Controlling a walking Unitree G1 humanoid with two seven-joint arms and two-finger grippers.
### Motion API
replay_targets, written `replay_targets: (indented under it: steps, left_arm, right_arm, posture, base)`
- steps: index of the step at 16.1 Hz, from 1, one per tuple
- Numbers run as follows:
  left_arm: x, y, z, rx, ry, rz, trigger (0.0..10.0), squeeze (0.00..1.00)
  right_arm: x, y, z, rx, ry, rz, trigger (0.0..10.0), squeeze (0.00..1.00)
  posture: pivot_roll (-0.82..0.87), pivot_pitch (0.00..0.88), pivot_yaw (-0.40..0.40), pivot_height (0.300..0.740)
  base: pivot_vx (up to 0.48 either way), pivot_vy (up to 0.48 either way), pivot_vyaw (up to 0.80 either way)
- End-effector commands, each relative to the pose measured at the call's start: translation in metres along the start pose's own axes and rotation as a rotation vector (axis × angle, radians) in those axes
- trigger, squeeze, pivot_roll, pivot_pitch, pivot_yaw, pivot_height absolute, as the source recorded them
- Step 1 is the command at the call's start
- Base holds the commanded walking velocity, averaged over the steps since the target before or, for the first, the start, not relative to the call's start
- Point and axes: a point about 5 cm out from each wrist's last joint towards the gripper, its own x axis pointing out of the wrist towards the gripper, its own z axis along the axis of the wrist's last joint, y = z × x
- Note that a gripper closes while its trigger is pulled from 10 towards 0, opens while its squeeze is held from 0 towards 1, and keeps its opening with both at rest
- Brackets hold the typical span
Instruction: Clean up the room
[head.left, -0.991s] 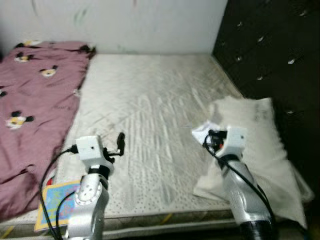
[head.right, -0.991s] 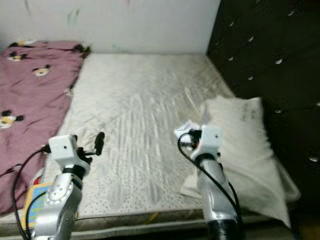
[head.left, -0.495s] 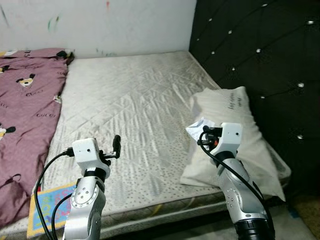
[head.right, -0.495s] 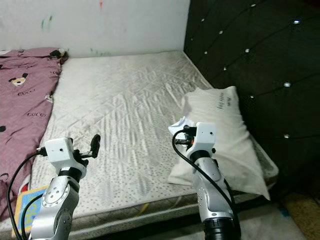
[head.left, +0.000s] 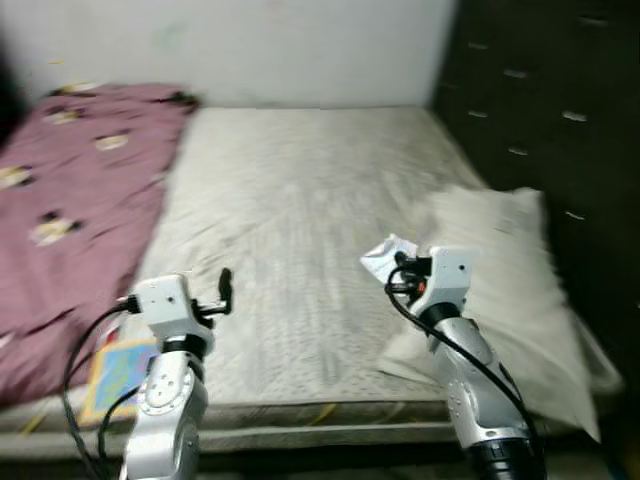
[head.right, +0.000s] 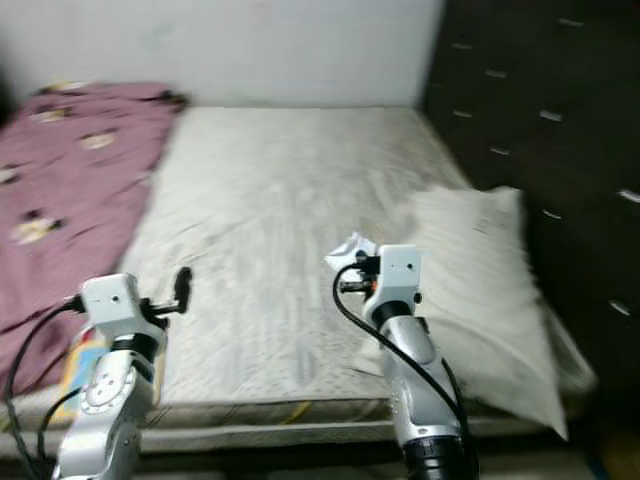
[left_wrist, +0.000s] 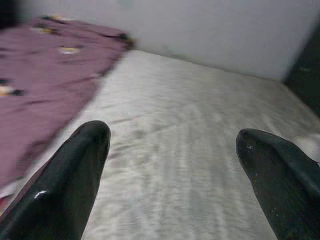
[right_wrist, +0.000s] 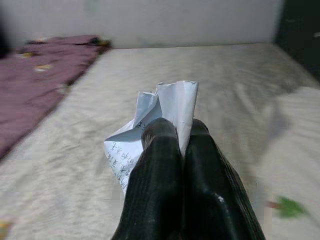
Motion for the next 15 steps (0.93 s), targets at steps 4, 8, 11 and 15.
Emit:
replay_targets:
  steps: [4,8,11,15]
  left_arm:
    - [0.002,-0.004,0.003,0.003,-0.014,-0.019,10.0,0.00]
    - [0.004,-0.005,0.003,0.011,-0.019,-0.024,10.0,0.00]
    - [0.005,-0.005,0.003,0.009,-0.020,-0.025,10.0,0.00]
    - [0.007,-0.005,0.003,0.006,-0.023,-0.022,10.0,0.00]
  right_arm:
    - [0.001,-0.008,-0.006,-0.038,0.048,-0.043,10.0,0.00]
    - [0.001,-0.005,-0.008,-0.030,0.062,-0.011,10.0,0.00]
    - [0.001,-0.005,-0.011,-0.061,0.080,0.001,10.0,0.00]
    - [0.001,0.002,-0.010,-0.187,0.036,0.010,10.0,0.00]
  posture:
    - [0.00,0.003,-0.011,0.740]
    - [0.00,0.000,-0.012,0.740]
    - [0.00,0.000,-0.012,0.740]
    - [-0.01,0.004,-0.012,0.740]
  base:
    - [0.000,0.143,0.00]
    - [0.000,0.347,0.00]
    - [0.000,0.356,0.00]
    - [0.000,0.368,0.00]
